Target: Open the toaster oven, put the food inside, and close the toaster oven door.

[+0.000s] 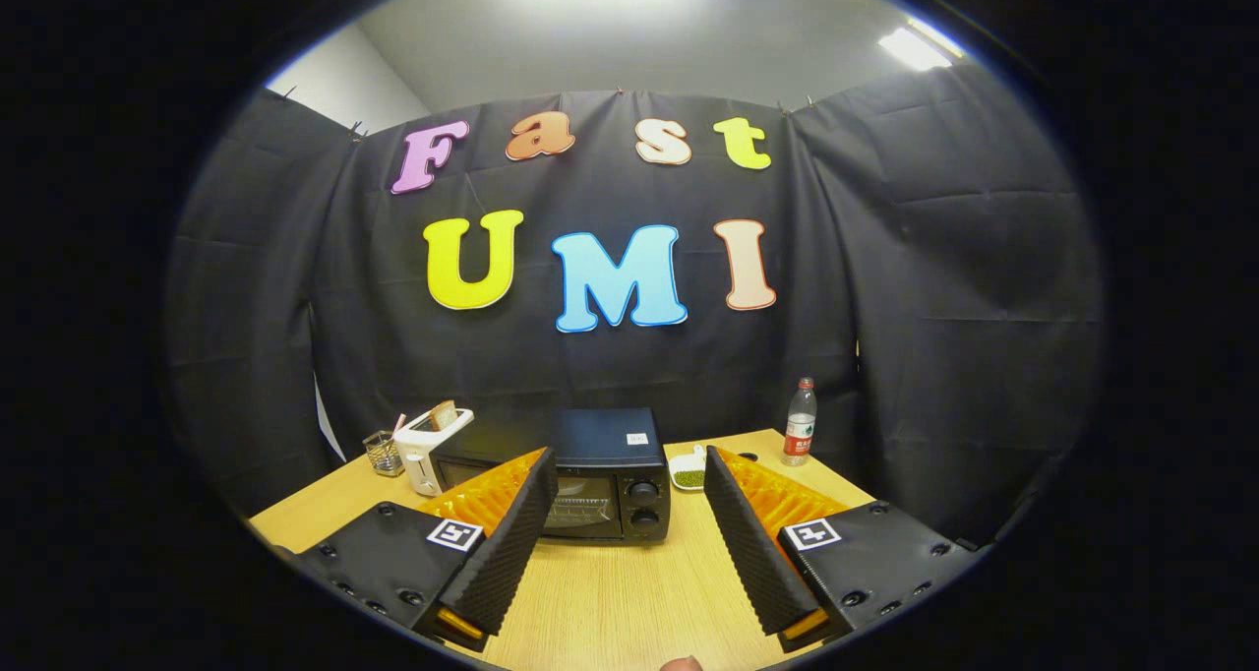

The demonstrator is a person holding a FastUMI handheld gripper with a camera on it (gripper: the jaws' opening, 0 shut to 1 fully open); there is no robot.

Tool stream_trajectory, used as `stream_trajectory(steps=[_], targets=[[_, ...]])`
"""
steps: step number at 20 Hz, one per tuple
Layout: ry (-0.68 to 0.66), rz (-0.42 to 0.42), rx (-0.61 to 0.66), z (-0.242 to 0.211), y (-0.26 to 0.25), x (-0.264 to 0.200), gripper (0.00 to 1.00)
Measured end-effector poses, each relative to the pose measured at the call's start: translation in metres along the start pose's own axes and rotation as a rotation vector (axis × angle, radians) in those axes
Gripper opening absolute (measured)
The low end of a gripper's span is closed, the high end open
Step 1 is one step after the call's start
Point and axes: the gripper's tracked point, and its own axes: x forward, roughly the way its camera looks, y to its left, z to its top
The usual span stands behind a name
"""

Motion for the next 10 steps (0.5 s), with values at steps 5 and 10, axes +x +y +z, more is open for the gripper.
stream_trajectory(steps=[5,10], targets=[[0.0,-0.003,0.002,-0.0023,0.0001,-0.0027,0.95],[-0.005,0.002,0.006,-0.0007,-0.0012,-0.005,0.95]])
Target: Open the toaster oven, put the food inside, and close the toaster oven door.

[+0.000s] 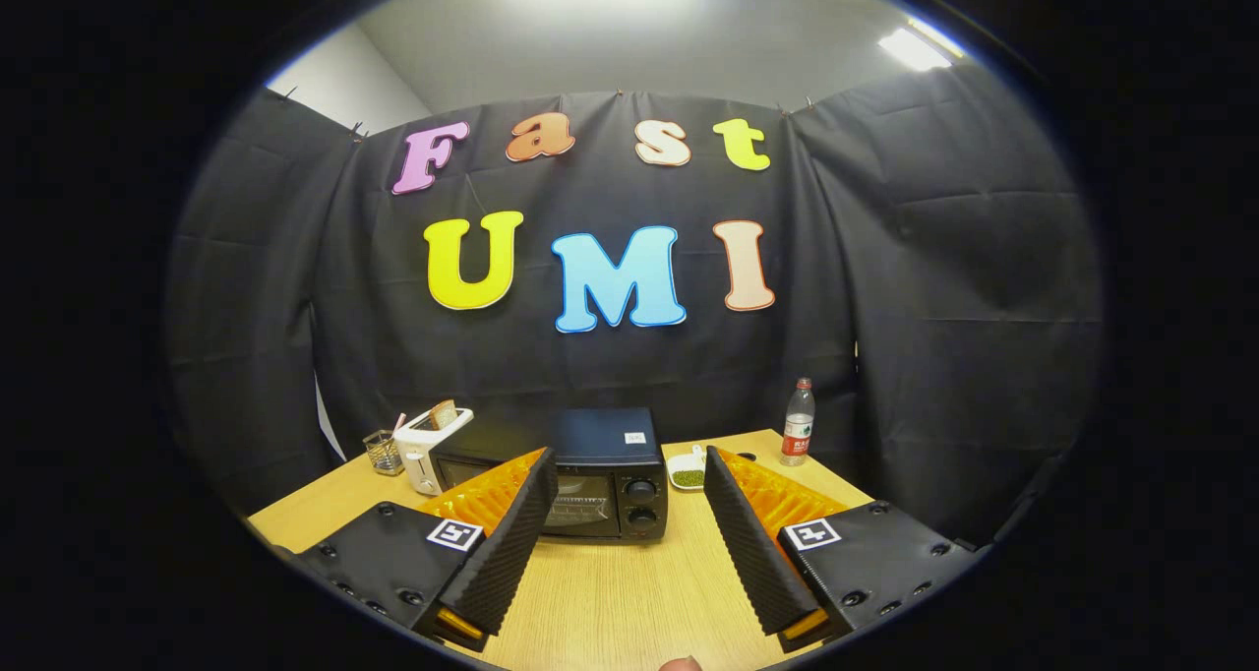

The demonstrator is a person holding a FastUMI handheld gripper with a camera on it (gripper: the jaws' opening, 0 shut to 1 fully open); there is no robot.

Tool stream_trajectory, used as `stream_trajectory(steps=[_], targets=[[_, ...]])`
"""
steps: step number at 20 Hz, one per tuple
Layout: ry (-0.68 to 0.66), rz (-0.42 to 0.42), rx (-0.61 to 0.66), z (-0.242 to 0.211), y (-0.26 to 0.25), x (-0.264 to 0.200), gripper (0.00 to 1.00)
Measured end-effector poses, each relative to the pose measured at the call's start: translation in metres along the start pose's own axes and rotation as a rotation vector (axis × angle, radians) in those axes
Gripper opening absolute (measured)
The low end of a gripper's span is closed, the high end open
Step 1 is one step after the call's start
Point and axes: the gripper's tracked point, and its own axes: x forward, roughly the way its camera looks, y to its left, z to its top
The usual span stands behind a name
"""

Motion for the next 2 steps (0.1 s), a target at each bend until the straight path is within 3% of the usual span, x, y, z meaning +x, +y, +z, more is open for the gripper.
stream_trajectory(steps=[2], targets=[[0.004,0.001,-0.003,-0.0013,-0.0007,0.0008,0.95]])
